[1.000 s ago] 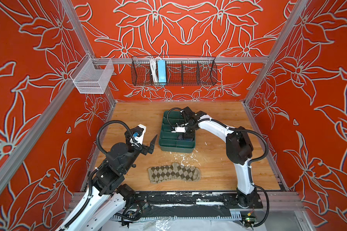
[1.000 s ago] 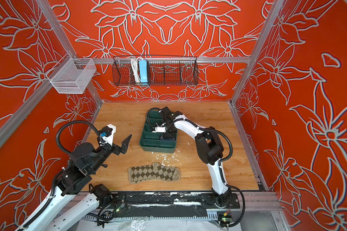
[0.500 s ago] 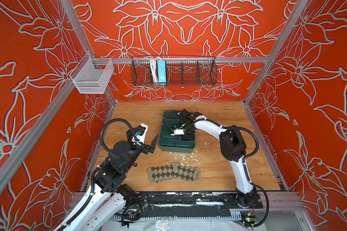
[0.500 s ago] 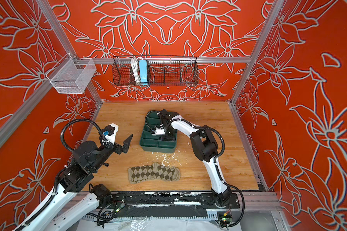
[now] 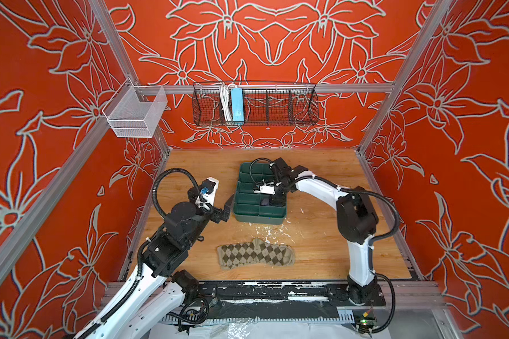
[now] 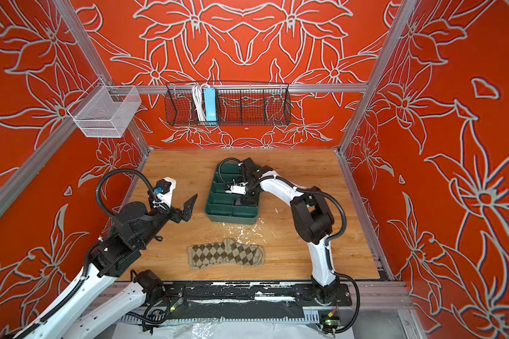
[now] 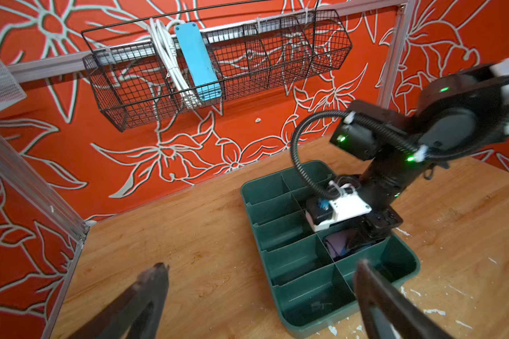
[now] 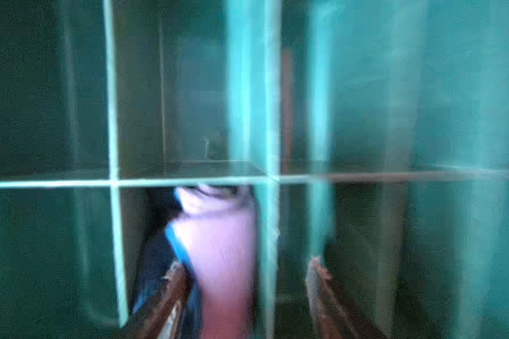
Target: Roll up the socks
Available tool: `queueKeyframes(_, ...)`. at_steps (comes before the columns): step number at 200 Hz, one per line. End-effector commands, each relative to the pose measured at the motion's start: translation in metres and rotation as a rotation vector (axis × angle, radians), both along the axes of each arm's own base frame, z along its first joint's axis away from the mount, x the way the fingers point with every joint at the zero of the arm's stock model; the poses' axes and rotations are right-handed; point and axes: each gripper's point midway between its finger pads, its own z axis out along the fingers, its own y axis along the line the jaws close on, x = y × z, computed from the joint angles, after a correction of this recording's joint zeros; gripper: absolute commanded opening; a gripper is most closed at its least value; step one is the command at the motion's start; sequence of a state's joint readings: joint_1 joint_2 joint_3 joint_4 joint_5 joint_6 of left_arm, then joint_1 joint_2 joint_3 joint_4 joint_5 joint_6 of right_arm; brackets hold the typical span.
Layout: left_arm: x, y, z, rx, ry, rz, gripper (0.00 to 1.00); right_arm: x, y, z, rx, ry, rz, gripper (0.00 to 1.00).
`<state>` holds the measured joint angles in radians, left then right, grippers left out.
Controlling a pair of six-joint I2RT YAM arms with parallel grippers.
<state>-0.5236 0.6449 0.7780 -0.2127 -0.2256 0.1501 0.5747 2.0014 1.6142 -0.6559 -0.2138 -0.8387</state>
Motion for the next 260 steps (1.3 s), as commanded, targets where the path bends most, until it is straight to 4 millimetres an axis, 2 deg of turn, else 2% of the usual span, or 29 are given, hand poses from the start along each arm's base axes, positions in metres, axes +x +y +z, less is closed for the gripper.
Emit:
queueKeyframes(1, 0.011, 0.014, 0.018, -0.113, -0.031, 0.119, 0.97, 0.014, 0.007, 0.081, 0.233, -0.161, -0.060, 0.98)
queueKeyframes(23, 0.023, 0.024, 0.017, -0.178, -0.004, 0.221, 0.97, 0.011, -0.008, 0.128, 0.353, -0.279, -0.146, 0.98)
queueKeyframes(44, 0.027, 0.013, 0.012, -0.231, 0.067, 0.196, 0.97, 0.010, -0.028, 0.182, 0.556, -0.377, -0.360, 0.98)
queueKeyframes(54, 0.025, 0.000, 0.010, -0.253, 0.099, 0.128, 0.97, 0.007, -0.051, 0.210, 0.680, -0.374, -0.581, 0.98)
queueKeyframes(63, 0.020, -0.012, 0.009, -0.281, 0.139, 0.057, 0.97, 0.003, -0.081, 0.229, 0.770, -0.380, -0.803, 0.98)
queueKeyframes(72, 0.015, -0.021, 0.011, -0.322, 0.161, 0.003, 0.97, -0.008, -0.105, 0.239, 0.850, -0.365, -0.957, 0.98)
queueKeyframes(81, 0.009, -0.033, 0.014, -0.341, 0.177, -0.072, 0.97, -0.025, -0.115, 0.245, 0.950, -0.315, -1.011, 0.98)
queueKeyframes(100, 0.000, -0.043, 0.021, -0.365, 0.172, -0.154, 0.97, -0.063, -0.118, 0.241, 1.171, -0.163, -1.030, 0.97)
queueKeyframes(125, -0.004, -0.026, 0.020, -0.462, 0.206, -0.055, 0.97, -0.109, -0.122, 0.235, 1.307, -0.049, -0.958, 0.92)
queueKeyframes(144, -0.006, -0.010, 0.000, -0.467, 0.351, 0.081, 0.98, -0.134, -0.134, 0.217, 1.205, -0.022, -0.985, 0.92)
queueKeyframes(170, -0.006, -0.002, -0.047, -0.416, 0.565, 0.214, 0.99, -0.153, -0.154, 0.184, 1.059, 0.001, -1.079, 0.89)
queueKeyframes(185, -0.003, 0.001, -0.070, -0.420, 0.654, 0.249, 0.98, -0.153, -0.162, 0.158, 0.949, 0.033, -1.169, 0.86)
queueKeyframes(210, 0.007, 0.016, -0.103, -0.484, 0.789, 0.319, 0.99, -0.142, -0.158, 0.127, 0.751, 0.117, -1.260, 0.85)
queueKeyframes(221, 0.010, 0.023, -0.112, -0.520, 0.822, 0.337, 0.99, -0.130, -0.149, 0.120, 0.682, 0.145, -1.269, 0.85)
queueKeyframes(225, 0.015, 0.025, -0.124, -0.520, 0.858, 0.356, 0.99, -0.125, -0.145, 0.117, 0.660, 0.157, -1.266, 0.85)
queueKeyframes(240, 0.022, 0.035, -0.139, -0.557, 0.890, 0.404, 0.99, -0.107, -0.126, 0.115, 0.642, 0.200, -1.247, 0.86)
queueKeyframes(260, 0.037, 0.030, -0.142, -0.563, 0.884, 0.358, 0.97, -0.089, -0.094, 0.117, 0.694, 0.276, -1.181, 0.88)
